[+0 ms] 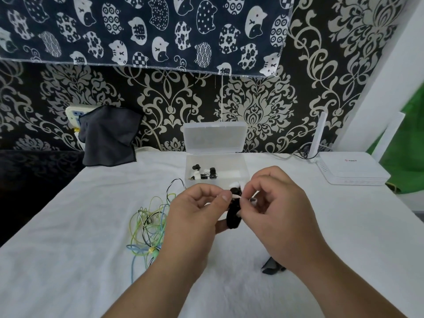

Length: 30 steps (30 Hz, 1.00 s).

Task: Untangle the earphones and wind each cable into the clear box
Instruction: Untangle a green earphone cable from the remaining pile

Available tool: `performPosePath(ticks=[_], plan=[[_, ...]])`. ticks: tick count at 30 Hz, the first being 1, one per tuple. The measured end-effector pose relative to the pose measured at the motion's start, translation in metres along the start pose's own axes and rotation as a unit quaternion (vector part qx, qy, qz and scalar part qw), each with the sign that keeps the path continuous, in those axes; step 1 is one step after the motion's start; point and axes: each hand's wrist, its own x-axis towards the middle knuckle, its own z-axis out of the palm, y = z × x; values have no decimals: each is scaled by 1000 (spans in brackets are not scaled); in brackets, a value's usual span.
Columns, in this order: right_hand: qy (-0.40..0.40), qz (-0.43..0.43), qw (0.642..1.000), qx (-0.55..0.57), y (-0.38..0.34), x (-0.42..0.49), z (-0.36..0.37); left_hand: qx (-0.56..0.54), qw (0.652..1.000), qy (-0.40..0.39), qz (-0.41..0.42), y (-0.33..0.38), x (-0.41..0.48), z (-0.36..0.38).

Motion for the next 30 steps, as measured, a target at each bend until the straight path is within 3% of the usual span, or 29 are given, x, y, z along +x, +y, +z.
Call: performPosePath(ticks=[4, 11, 20, 25, 30], plan=[[-10, 7, 1000, 20, 2, 3, -4, -56, 997, -34, -51, 4, 4, -4], [-55, 12, 997, 43, 5, 5, -9, -62, 988, -77, -118, 10, 8, -11], [-69, 44, 994, 72, 7, 4, -11, 67, 998, 0, 9, 9, 7, -6], [-37, 138, 983, 119, 7, 4, -7, 88, 996, 7, 5, 10, 6, -6], [-53, 190, 960, 200, 2, 4, -7, 37, 999, 13, -36, 16, 7, -8]])
